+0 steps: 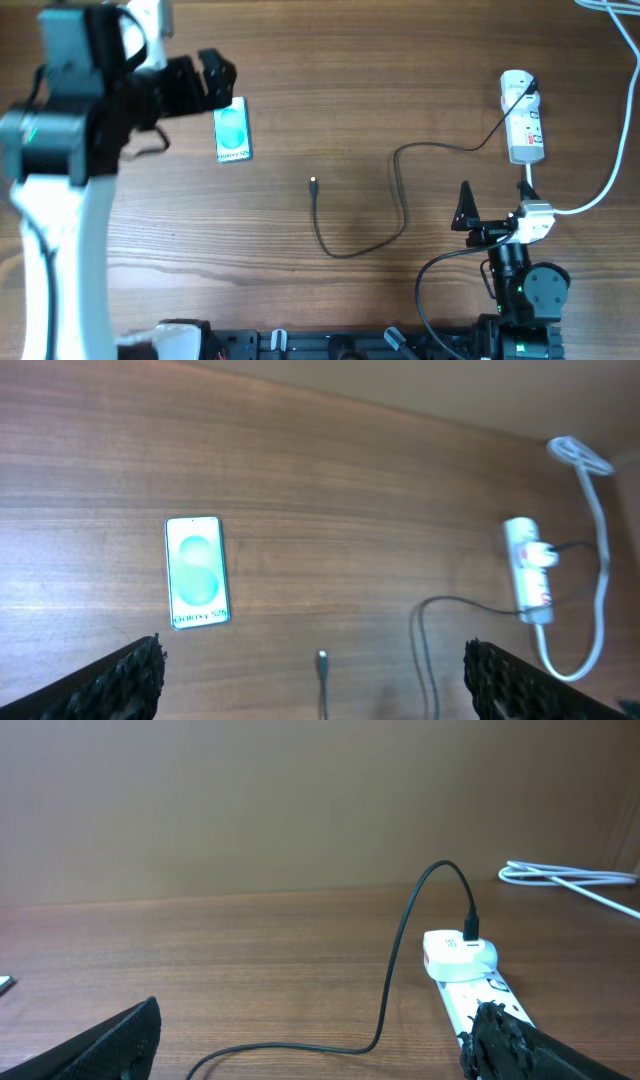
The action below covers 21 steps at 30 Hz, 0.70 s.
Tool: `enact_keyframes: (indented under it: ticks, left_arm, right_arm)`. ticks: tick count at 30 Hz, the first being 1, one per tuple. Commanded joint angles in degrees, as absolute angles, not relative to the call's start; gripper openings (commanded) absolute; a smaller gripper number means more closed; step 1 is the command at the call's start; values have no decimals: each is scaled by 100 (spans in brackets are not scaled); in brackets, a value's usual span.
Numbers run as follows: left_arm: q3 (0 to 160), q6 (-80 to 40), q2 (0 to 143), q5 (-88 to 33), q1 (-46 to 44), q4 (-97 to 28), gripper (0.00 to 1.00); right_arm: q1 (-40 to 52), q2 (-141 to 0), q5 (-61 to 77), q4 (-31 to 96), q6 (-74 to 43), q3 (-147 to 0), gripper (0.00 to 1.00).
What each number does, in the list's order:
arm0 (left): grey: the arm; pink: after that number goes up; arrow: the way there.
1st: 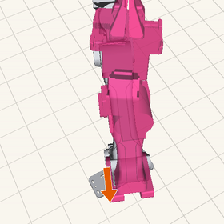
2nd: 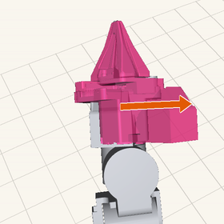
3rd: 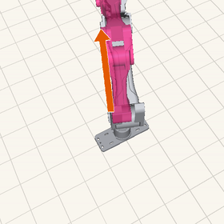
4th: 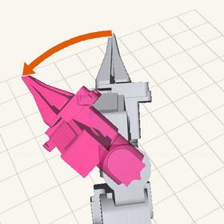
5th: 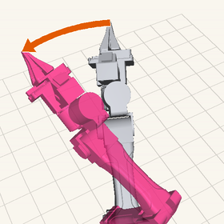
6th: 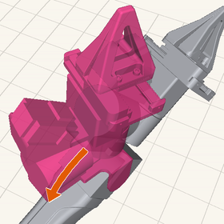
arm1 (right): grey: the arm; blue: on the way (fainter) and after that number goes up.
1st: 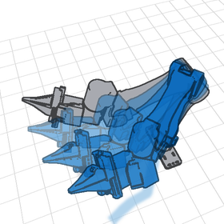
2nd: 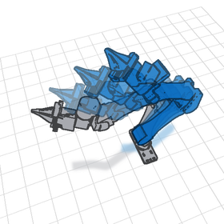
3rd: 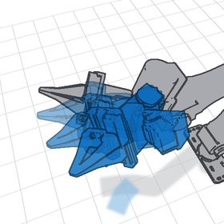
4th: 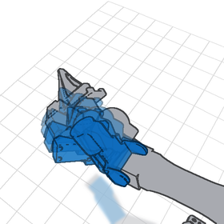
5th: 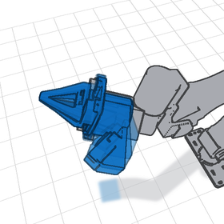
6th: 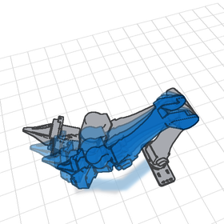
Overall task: Plug charger to phone and switch on socket
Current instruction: 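Move the left gripper forward over the Galaxy S25 phone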
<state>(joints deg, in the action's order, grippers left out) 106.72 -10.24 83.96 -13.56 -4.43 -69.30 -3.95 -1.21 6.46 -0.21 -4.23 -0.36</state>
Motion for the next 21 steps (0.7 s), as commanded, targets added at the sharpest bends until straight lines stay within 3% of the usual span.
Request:
enact_keyframes:
  ticks: [1, 5, 10, 11, 12, 21]
  left_arm:
    - [10763, -1074, 9190, -1170, -399, -6700, 100]
    - [10763, -1074, 10036, -991, -401, -6702, 100]
    - [10763, -1076, 10683, -923, -399, -6766, 43]
    - [10763, -1079, 10770, -781, -401, -6751, 11]
    - [10763, -1081, 10849, -585, -399, -6751, 4]
    - [10683, -1125, 11513, -226, -401, -6637, 9]
  right_arm:
    - [-419, -97, 735, -47, -451, -30, 100]
    - [-419, -97, 735, -47, -451, -30, 99]
    - [-419, -97, 735, -45, -451, -30, 100]
    - [-419, -97, 735, -45, -451, -30, 100]
    - [-419, -97, 735, -45, -454, -30, 100]
    - [-419, -97, 735, -47, -454, -30, 100]
